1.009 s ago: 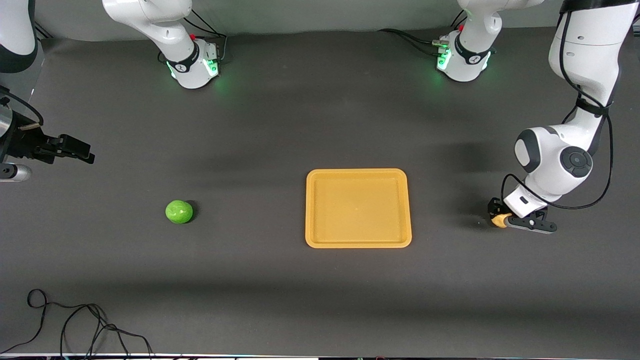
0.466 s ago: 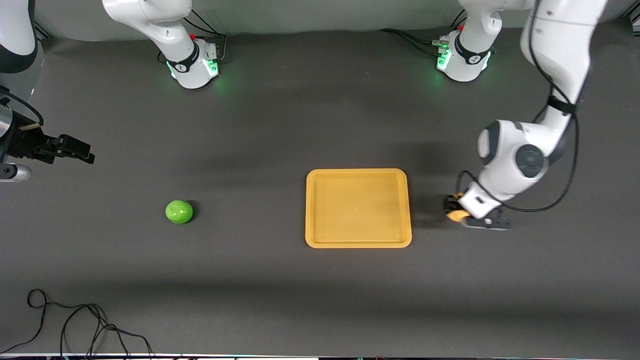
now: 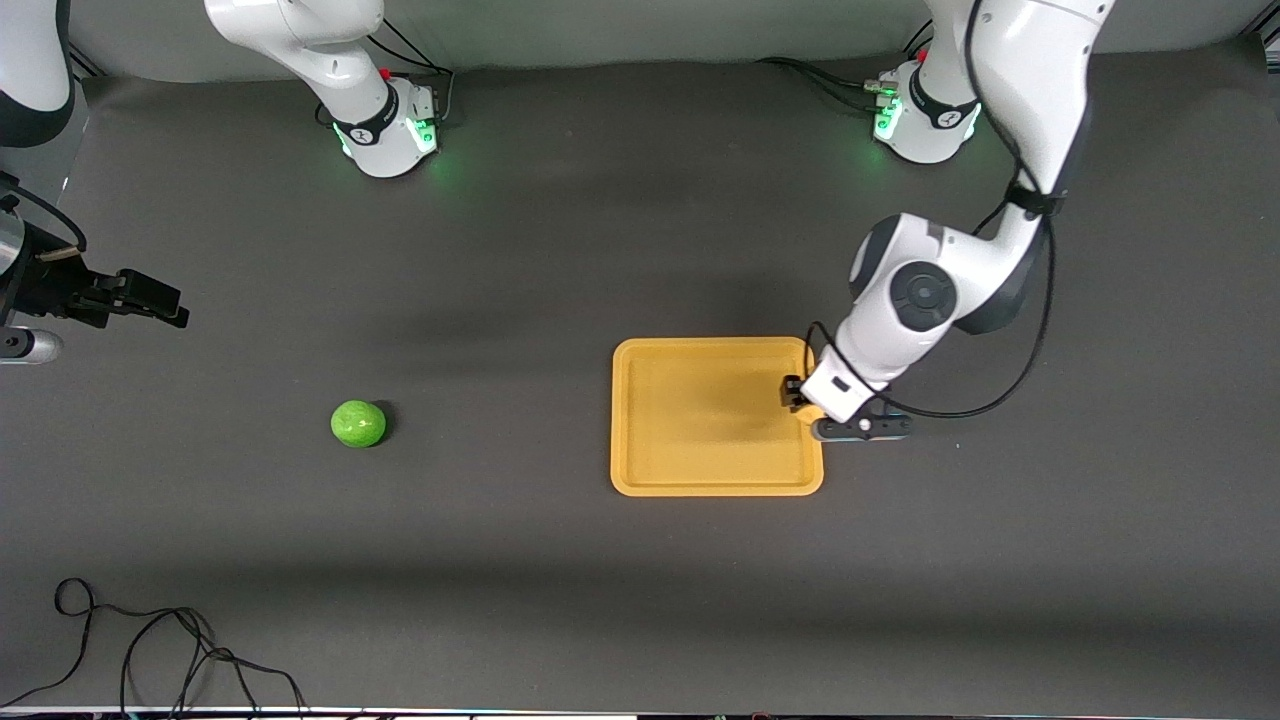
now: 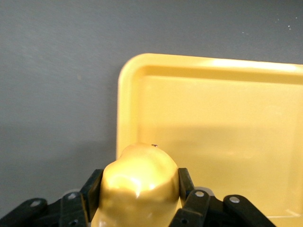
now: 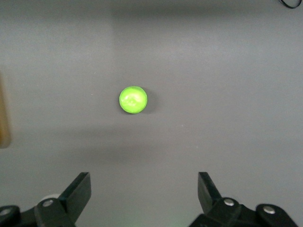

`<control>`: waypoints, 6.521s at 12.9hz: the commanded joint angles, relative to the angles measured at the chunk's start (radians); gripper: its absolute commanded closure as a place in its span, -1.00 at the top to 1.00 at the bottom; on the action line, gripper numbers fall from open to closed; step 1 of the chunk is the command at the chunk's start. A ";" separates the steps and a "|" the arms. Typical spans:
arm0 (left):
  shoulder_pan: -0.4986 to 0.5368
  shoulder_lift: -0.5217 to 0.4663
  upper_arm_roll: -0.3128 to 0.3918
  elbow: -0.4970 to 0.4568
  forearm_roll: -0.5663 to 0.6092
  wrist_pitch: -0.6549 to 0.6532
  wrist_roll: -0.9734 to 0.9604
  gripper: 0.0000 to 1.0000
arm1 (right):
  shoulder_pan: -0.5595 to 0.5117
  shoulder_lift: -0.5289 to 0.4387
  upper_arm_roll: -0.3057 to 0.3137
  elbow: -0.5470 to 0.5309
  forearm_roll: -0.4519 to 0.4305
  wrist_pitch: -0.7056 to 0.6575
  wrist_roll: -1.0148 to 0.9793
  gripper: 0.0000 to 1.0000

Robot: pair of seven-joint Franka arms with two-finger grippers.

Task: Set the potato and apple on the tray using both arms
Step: 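Carry the potato with the left gripper onto the yellow tray, then open the left gripper and withdraw while the right gripper reaches the apple, then close the right gripper around the green apple and lift it, then carry the apple with the right gripper onto the tray beside the potato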

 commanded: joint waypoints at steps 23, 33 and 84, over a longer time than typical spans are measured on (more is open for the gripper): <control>-0.075 0.133 0.023 0.216 0.154 -0.111 -0.245 0.98 | 0.010 -0.003 0.001 -0.015 0.000 0.018 0.025 1.00; 0.294 -0.190 0.030 0.506 0.133 -0.897 0.508 0.95 | 0.102 0.071 0.003 -0.372 0.005 0.609 0.093 1.00; 0.514 -0.260 0.037 0.568 0.111 -0.930 0.550 0.99 | 0.818 0.996 0.004 0.694 -0.011 0.493 0.875 -0.60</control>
